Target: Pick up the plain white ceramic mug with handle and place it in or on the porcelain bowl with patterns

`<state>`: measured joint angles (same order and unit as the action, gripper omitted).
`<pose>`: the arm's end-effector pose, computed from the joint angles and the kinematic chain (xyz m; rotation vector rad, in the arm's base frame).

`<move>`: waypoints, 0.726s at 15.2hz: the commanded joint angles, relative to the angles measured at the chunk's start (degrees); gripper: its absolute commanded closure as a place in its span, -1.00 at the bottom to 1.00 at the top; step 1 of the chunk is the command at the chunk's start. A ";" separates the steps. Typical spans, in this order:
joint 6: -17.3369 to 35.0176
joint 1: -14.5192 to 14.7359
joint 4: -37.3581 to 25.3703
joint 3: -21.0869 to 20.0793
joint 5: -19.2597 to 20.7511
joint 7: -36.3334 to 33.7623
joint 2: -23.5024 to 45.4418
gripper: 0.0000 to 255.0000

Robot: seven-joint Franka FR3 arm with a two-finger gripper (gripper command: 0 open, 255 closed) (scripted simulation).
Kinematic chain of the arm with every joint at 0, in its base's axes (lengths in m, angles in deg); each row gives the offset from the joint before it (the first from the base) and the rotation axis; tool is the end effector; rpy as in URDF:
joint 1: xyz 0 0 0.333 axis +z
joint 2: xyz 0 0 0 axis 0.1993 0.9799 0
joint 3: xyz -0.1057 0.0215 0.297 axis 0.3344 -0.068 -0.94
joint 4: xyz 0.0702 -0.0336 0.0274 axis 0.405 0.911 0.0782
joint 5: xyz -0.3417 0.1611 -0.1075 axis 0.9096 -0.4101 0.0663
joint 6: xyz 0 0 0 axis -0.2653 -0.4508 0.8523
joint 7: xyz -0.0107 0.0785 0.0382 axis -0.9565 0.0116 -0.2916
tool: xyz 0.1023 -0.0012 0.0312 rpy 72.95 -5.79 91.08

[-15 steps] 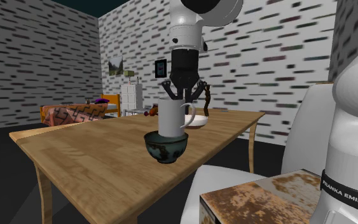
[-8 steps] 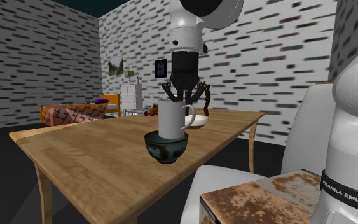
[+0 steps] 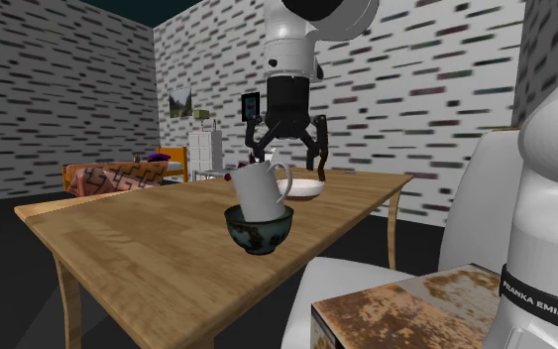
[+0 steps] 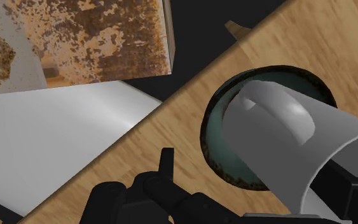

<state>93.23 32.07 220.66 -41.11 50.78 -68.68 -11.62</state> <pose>0.2523 0.3023 0.4353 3.1253 -0.2344 0.1173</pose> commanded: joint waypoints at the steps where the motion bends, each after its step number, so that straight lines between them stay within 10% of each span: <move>1: -3.48 0.13 -2.03 0.79 0.15 0.16 -1.44 -1.00; 11: -7.24 0.18 -4.69 1.57 0.43 0.21 -2.55 -1.00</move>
